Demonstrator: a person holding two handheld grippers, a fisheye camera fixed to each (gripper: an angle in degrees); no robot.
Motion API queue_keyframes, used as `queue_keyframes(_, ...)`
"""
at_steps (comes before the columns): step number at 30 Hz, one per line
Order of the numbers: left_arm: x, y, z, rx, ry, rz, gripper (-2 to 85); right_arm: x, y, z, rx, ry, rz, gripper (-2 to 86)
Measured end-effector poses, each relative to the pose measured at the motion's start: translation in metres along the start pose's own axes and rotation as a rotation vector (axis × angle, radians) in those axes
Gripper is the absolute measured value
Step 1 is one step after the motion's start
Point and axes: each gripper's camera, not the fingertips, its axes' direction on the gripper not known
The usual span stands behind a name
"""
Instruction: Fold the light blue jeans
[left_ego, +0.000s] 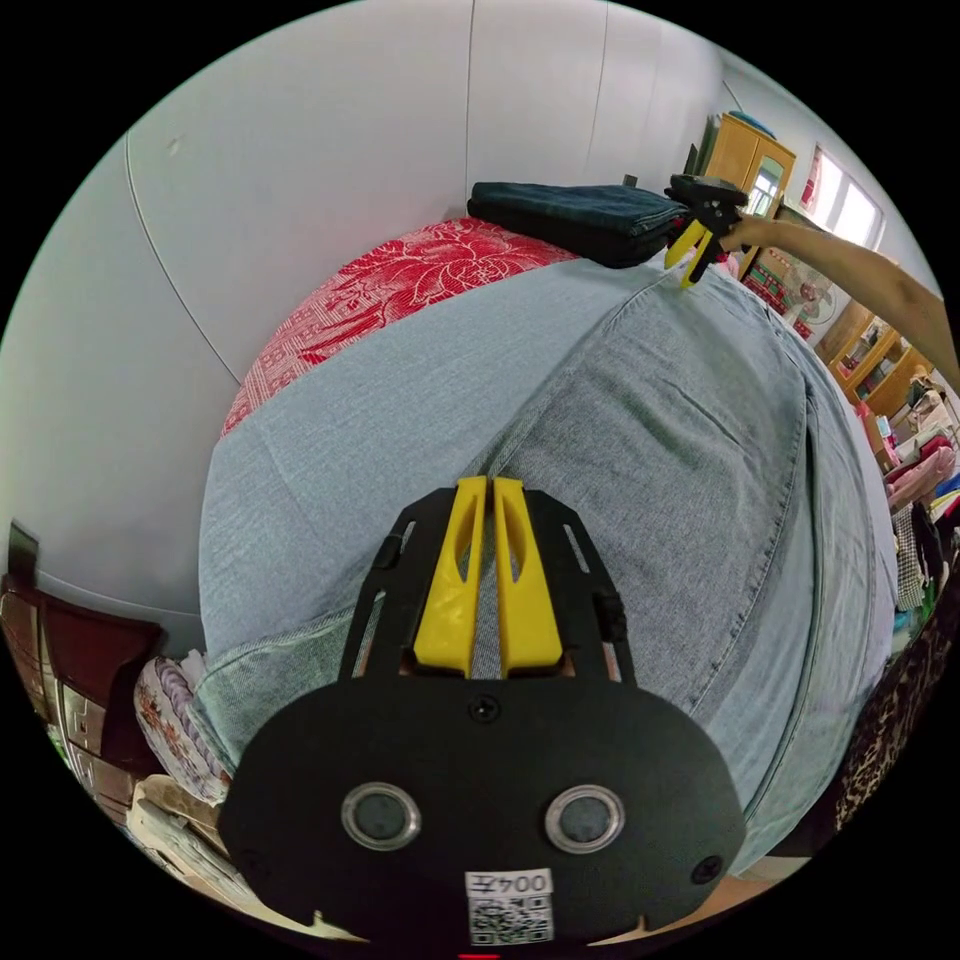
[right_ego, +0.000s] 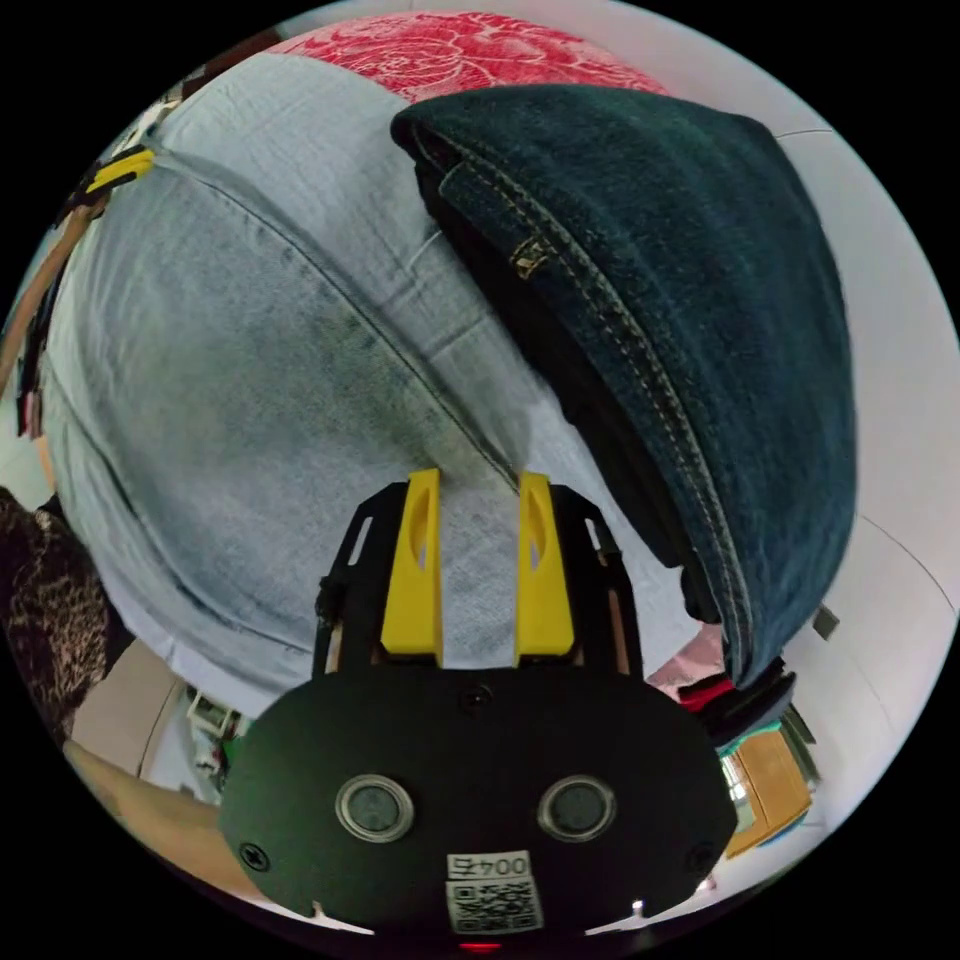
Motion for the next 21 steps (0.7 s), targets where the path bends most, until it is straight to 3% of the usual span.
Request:
queue_keyframes(5,0.009,0.008,-0.004,0.0,-0.001,-0.001,0.8,-0.003,-0.003,-0.013,-0.047,-0.031,-0.028,9.9)
queue_keyframes(10,0.018,0.016,-0.01,-0.002,0.01,-0.008,0.8,-0.02,0.018,-0.024,0.027,-0.032,0.026,5.8)
queue_keyframes(15,0.027,0.024,-0.016,-0.003,0.012,-0.01,0.8,-0.067,0.057,-0.036,0.116,0.171,0.103,3.3)
queue_keyframes(21,0.037,0.031,-0.027,-0.026,0.04,-0.104,0.9,-0.107,0.128,-0.072,0.276,0.224,0.288,2.8)
